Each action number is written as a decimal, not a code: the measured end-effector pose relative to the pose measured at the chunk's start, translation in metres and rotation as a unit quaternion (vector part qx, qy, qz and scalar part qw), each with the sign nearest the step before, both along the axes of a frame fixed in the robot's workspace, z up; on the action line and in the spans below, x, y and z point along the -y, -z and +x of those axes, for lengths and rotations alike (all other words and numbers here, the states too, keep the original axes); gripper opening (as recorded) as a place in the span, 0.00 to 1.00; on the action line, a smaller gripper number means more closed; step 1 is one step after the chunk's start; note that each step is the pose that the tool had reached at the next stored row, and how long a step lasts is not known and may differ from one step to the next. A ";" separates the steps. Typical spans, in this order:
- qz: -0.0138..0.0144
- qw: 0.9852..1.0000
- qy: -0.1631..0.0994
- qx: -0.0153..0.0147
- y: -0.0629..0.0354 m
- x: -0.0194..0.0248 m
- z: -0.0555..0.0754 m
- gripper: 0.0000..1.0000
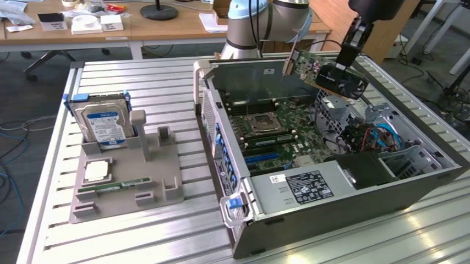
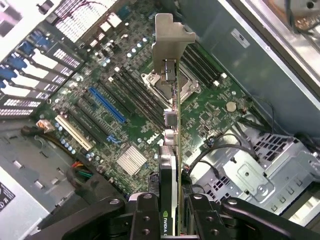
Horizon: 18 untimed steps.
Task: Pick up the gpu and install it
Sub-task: 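Insert the gpu into the slot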
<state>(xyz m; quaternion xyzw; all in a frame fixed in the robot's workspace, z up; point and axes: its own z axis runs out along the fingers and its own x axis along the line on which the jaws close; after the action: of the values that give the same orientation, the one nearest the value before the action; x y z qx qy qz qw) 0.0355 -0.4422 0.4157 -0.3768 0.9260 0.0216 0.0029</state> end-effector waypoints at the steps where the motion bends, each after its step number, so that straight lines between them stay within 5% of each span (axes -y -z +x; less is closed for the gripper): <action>1: 0.000 1.000 -0.006 0.000 0.0000 0.0000 0.000 0.27; 9: 0.000 0.998 -0.056 0.000 0.0001 0.0000 0.000 0.27; 18: 0.000 0.994 -0.108 0.000 0.0002 0.0000 0.000 0.27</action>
<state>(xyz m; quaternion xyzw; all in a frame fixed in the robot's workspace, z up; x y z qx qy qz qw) 0.0355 -0.4422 0.4155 -0.4743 0.8801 0.0218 0.0006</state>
